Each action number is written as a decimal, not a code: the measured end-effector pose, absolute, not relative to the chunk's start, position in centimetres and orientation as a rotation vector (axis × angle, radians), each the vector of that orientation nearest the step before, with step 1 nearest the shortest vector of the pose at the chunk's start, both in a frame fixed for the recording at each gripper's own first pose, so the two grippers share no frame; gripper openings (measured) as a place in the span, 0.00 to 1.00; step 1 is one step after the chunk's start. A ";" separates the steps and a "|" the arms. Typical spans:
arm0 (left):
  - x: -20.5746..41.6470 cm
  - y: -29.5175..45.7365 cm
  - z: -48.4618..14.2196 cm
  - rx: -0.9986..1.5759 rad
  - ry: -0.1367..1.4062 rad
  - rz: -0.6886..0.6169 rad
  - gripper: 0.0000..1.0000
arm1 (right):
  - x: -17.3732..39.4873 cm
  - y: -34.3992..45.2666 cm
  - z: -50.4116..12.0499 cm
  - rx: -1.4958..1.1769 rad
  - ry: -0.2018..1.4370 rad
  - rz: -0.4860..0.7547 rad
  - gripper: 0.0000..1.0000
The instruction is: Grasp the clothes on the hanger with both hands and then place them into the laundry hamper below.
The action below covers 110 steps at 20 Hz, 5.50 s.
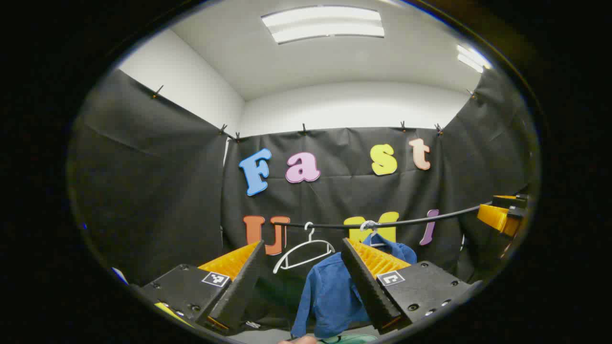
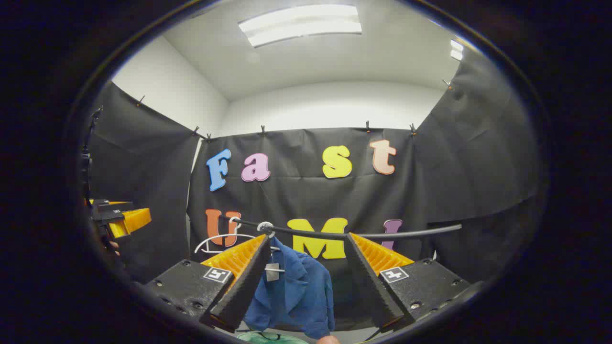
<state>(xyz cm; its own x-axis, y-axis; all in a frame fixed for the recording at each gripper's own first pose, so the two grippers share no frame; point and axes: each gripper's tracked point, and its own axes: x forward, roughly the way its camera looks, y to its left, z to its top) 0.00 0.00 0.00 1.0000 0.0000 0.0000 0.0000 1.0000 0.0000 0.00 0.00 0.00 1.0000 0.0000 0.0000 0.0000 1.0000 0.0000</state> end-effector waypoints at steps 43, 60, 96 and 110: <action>8.4 -9.6 -18.0 -0.006 0.294 -0.210 0.97 | 11.6 1.6 -20.4 0.028 0.323 -0.026 0.99; 17.3 -15.7 -27.2 -0.081 0.470 -0.236 0.97 | 20.4 1.3 -29.5 0.021 0.431 -0.012 0.99; 17.6 -10.0 -25.0 -0.274 0.493 -0.161 0.02 | 24.6 -6.8 -28.5 0.377 0.385 -0.108 0.12; 20.2 -4.5 -18.3 -0.316 0.425 -0.205 0.03 | 28.3 -9.3 -25.0 0.543 0.341 -0.020 0.12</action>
<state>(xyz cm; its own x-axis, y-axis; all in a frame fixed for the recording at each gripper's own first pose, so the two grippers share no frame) 20.16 -4.55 -18.29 0.8915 -0.2592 -0.3714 0.1284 0.9311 -0.3415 28.32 -9.29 -24.99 0.9436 0.0708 -0.3235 0.1084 0.8572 0.5035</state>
